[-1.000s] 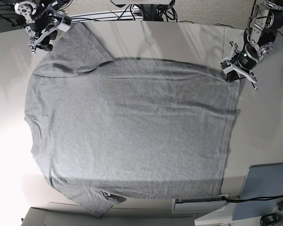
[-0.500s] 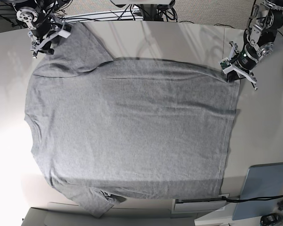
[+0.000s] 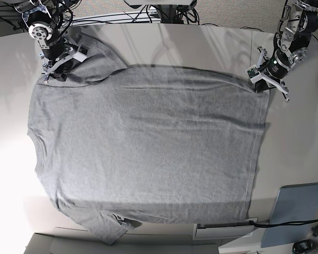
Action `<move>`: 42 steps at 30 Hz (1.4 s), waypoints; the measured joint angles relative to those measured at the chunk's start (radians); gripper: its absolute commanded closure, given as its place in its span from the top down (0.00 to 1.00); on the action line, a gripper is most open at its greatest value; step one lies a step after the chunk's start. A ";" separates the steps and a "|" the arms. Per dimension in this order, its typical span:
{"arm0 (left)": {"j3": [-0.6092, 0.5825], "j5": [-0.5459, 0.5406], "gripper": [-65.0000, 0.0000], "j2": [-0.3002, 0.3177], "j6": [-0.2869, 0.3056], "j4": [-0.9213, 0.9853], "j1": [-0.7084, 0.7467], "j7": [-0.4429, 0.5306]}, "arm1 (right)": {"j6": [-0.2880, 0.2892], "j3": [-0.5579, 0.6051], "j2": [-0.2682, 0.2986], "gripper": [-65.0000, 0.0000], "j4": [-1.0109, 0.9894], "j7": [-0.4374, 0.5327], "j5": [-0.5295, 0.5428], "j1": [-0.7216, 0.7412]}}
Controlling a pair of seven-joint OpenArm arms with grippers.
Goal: Fold the T-shirt properly
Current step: 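Grasp the shoulder corners and drag the shirt toward the robot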
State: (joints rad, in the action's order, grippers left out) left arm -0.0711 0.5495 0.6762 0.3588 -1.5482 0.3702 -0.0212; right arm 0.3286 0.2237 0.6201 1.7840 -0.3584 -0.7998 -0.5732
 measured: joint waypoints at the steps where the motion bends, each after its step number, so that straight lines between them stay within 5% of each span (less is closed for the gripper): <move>1: 0.000 0.000 0.00 0.000 0.000 0.000 0.000 0.002 | 0.005 0.000 0.000 0.17 -0.002 0.000 0.005 0.002; 3: 0.000 0.008 0.00 0.000 0.000 0.000 0.000 0.013 | 0.012 0.002 -0.003 0.00 -0.005 -0.001 0.015 0.002; 6: 0.000 0.008 0.00 0.000 0.000 0.000 0.000 0.014 | -0.020 0.008 -0.005 0.00 -0.006 -0.040 0.019 0.000; 10: 0.000 -0.016 0.00 0.004 -0.018 0.001 0.008 0.012 | -0.180 0.028 -0.004 0.00 -0.002 -0.187 0.037 -0.033; 17: -0.004 -0.066 0.00 0.046 -0.087 -0.079 0.120 -0.080 | -0.237 0.034 0.092 0.00 0.123 -0.248 0.029 -0.171; 23: -0.005 -0.130 0.00 0.097 -0.133 -0.165 0.252 -0.156 | -0.288 0.032 0.113 0.00 0.180 -0.309 -0.052 -0.294; 35: 0.085 -0.158 0.00 0.116 -0.145 -0.267 0.522 -0.162 | -0.427 0.029 0.114 0.00 0.187 -0.329 -0.146 -0.499; 42: 0.164 -0.165 0.00 0.108 -0.097 -0.329 0.679 -0.135 | -0.488 0.028 0.119 0.00 0.188 -0.337 -0.190 -0.581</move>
State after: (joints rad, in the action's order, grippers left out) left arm 0.0929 0.3843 0.7845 0.2619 -1.8774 1.0492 -0.1566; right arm -0.1596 0.2516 0.7391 1.9720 -0.6952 -0.9901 -1.1538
